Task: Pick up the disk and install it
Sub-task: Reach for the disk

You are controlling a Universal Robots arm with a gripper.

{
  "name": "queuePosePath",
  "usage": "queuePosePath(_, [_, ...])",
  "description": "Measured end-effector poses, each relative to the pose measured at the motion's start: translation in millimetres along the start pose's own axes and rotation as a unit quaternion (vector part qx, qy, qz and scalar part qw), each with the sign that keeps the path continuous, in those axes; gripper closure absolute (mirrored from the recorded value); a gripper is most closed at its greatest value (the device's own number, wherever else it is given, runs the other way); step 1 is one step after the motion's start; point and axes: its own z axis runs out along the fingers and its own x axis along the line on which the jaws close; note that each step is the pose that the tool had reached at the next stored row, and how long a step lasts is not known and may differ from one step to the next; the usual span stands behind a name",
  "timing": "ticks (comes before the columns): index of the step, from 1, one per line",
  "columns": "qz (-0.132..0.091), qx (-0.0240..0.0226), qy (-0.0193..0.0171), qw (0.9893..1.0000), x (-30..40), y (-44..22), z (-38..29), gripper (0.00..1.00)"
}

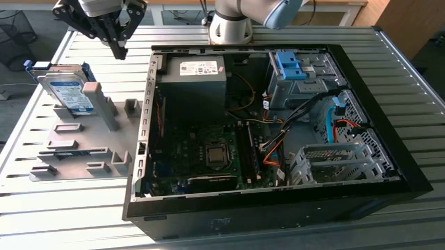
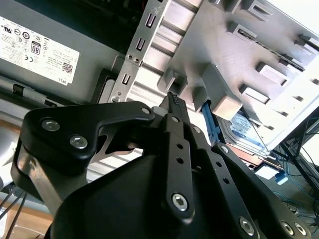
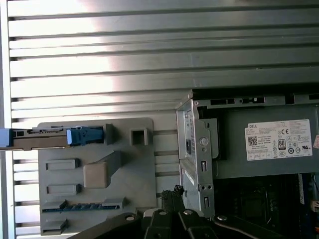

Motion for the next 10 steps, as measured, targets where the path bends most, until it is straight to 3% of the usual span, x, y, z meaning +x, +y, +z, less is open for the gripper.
queuePosePath(10, [0.0,0.0,0.0,1.0,6.0,-0.5,-0.1,0.89])
